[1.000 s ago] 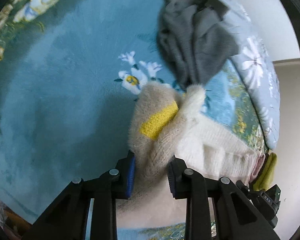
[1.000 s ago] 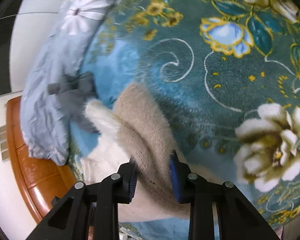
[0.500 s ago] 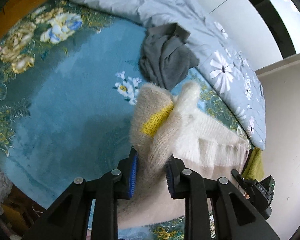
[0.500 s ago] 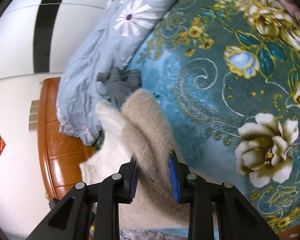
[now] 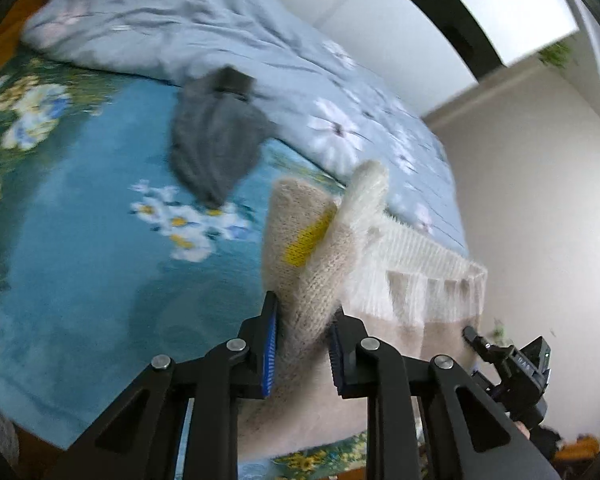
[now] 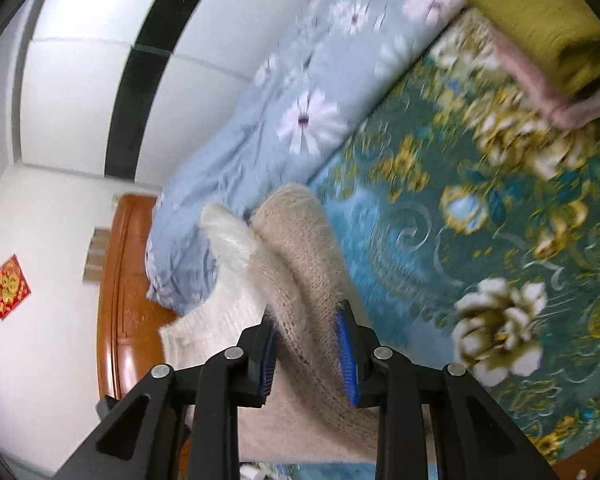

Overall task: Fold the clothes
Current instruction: 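Carry the sweater bundle with both grippers toward the olive and pink clothes stack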

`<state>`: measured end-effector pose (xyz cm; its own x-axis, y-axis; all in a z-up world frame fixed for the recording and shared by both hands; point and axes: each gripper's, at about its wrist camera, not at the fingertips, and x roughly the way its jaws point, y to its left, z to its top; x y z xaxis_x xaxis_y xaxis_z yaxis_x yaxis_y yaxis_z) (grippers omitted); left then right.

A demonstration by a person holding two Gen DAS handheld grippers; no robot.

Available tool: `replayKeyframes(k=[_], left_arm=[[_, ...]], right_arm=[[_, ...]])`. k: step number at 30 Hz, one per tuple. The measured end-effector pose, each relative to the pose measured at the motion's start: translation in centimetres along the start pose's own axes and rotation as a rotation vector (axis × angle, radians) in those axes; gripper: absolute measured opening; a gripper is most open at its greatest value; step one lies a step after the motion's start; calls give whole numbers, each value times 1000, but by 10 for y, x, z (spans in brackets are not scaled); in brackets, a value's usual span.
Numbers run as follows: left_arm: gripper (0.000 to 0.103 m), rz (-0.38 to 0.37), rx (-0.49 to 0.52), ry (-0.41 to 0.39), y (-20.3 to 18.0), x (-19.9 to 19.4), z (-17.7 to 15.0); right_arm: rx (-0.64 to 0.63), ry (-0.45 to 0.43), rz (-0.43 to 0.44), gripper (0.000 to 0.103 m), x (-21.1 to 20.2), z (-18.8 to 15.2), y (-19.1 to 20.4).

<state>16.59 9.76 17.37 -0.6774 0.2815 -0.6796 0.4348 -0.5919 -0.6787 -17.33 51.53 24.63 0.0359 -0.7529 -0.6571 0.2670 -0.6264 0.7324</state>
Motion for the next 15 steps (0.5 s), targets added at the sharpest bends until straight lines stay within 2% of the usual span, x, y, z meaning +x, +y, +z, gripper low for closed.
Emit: replayKeyframes(k=[3,7,11,15], left_arm=[[22,-73,11,36,-15,16,-8],[22,-136,33,91,-44,39,-25],[22,-161,64,136,-78,59,-39],[22,-177,99,139,-115,67,-48]], right_arm=[[18,-79,-27,29,-42,2,-5],[52,-148,-76,28,-90,1,-20],[82,-202,-83,28,-129,8,-40],[96,-229,-57,28,-159,23,-62]])
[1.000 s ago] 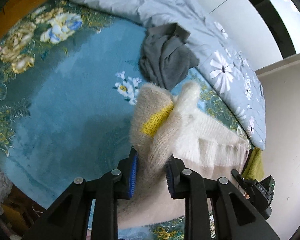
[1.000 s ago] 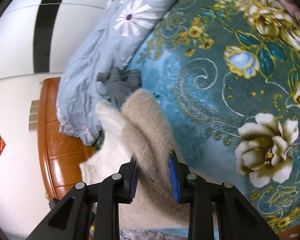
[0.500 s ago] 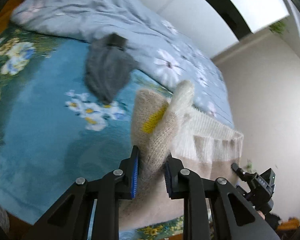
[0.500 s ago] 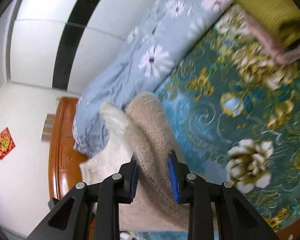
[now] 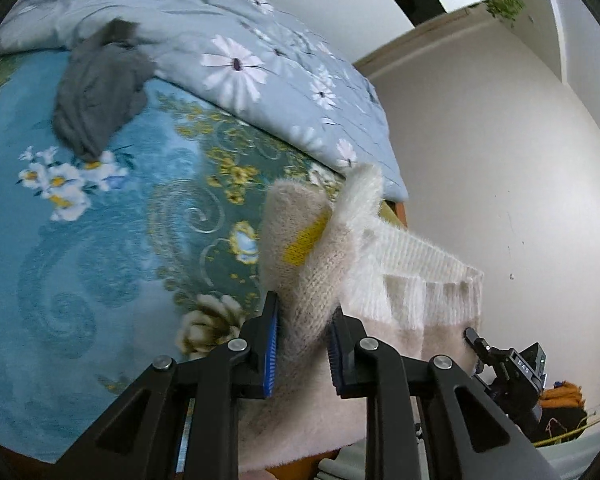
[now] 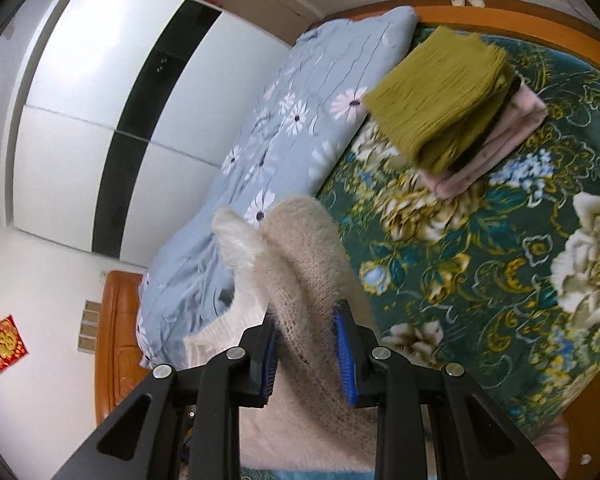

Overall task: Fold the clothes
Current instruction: 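Carry the sweater bundle with both grippers toward the olive and pink clothes stack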

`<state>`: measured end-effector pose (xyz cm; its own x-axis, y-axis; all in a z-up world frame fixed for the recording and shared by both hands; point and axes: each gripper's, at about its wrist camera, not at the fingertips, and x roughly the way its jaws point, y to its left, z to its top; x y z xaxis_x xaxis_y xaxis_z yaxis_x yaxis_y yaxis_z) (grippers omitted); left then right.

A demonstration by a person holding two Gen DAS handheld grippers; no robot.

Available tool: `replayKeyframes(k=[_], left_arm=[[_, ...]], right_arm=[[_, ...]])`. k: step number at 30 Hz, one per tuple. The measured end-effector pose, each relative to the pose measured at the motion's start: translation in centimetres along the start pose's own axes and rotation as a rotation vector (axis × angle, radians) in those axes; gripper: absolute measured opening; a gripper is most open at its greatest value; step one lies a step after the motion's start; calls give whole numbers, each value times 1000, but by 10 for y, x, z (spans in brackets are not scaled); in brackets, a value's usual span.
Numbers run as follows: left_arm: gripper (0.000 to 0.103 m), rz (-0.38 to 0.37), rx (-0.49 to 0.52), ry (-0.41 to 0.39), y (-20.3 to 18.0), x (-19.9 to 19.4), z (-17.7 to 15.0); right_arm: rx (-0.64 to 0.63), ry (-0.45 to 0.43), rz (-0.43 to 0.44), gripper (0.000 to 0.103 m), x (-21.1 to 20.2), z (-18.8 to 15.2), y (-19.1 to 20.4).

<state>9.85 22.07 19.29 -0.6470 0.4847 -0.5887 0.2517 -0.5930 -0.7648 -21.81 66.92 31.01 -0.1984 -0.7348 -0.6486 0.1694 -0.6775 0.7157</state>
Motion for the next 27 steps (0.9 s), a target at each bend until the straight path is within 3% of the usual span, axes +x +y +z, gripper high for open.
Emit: replayKeyframes(k=[8,12,20,27], left_arm=[[21,-1,-8,-131,-82,29,-44],[21,21,-97,-175,-123,52,-77],[20,32,-178,-154,-180,104,-129],[20,41,-142,-117,-211,139,-122]], right_arm=[[-87,83,74,27,-34,86,-50],[-174,174,65,27,-60,130,-65],[-238,216,51,27,-102,187,-101],[-139,208,56,27,-107,222,-144]])
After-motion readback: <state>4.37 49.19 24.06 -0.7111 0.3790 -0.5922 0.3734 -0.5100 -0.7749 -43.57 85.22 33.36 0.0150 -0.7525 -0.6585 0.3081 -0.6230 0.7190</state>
